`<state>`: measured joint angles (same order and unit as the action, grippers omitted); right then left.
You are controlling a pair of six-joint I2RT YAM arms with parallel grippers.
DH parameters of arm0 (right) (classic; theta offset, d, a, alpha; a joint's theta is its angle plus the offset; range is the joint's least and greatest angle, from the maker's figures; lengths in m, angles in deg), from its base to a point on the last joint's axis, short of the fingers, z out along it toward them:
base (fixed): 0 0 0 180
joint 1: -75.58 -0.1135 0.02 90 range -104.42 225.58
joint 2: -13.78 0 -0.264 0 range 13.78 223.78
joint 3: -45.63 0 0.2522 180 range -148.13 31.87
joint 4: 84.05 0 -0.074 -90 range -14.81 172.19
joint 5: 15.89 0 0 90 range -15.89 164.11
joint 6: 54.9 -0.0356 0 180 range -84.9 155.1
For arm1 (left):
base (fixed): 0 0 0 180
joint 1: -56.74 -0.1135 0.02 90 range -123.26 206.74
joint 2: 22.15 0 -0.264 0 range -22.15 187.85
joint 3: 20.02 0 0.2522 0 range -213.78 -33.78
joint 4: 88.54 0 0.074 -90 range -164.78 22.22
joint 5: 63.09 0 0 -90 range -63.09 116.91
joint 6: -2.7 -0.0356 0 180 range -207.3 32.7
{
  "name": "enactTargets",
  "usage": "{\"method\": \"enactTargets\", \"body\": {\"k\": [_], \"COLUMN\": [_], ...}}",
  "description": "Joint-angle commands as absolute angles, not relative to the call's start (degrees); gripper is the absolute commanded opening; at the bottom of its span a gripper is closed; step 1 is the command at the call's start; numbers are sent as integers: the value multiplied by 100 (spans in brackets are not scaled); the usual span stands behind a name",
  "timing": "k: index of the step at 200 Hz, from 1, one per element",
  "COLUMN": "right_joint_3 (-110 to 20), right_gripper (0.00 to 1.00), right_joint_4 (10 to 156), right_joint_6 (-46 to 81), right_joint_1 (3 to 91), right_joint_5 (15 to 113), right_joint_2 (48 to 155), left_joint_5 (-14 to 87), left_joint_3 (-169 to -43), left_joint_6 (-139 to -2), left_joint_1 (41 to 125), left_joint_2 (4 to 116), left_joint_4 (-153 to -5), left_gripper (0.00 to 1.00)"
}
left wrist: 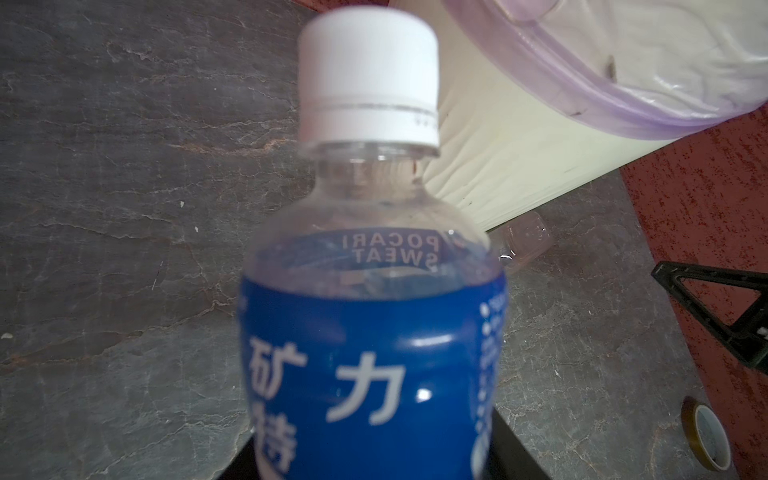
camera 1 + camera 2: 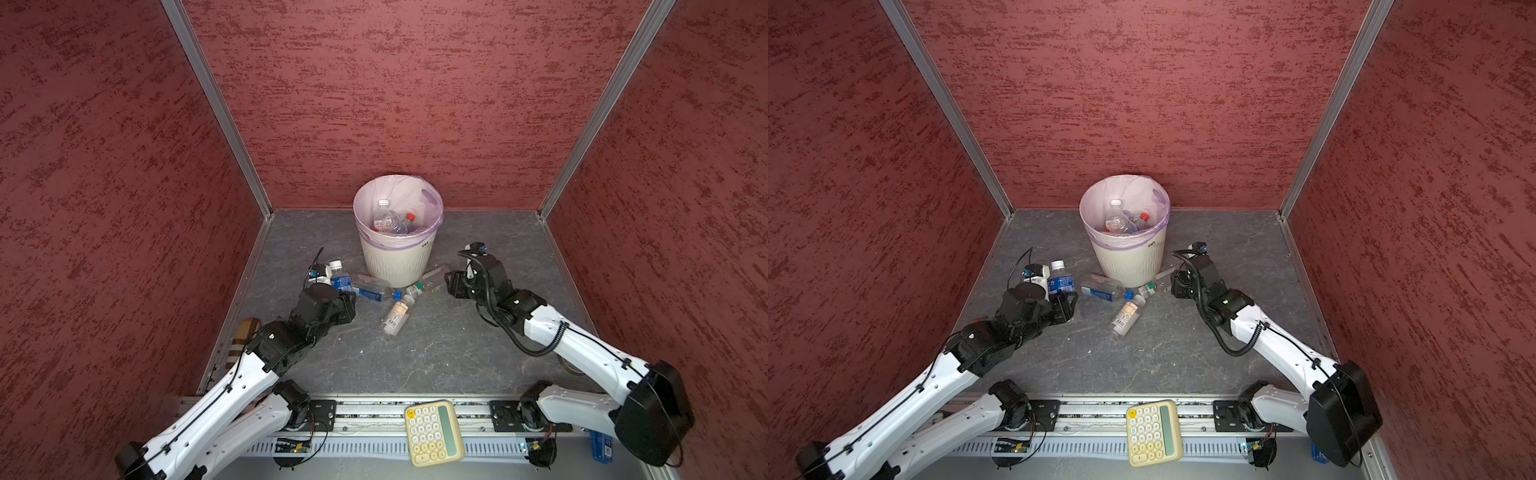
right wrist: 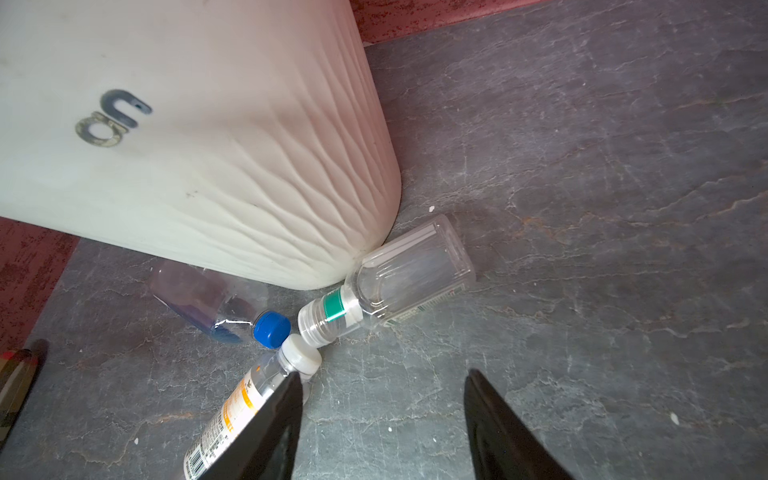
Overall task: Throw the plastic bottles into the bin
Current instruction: 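Lift the blue-labelled bottle with the left gripper up toward the bin, then hold the bottle over the bin and open the left gripper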
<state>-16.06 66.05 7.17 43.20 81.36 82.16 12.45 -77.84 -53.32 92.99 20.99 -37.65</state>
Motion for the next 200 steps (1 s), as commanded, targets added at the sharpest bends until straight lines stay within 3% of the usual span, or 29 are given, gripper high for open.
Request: {"method": "enactTargets", "body": {"k": [1, 124, 200], "right_joint_3": [-1587, -1516, -1503], "right_gripper": [65, 68, 84], "right_joint_4": [6677, 6631, 6619], "right_joint_6": [601, 557, 521], "right_joint_1": [4374, 4369, 4370], "right_joint_5": [8091, 8046, 8016], "right_joint_2": [8182, 8039, 8024], "left_joint_5": [1304, 2145, 2482], "left_joint_3": [-8125, -9230, -9779], "left_joint_6": [-5666, -6683, -7002], "left_joint_1": [9200, 8949, 8945], "left_joint_2": [2039, 2373, 2769], "left_joint_4": [-4102, -4489, -4819], "left_gripper": [43, 45, 46]}}
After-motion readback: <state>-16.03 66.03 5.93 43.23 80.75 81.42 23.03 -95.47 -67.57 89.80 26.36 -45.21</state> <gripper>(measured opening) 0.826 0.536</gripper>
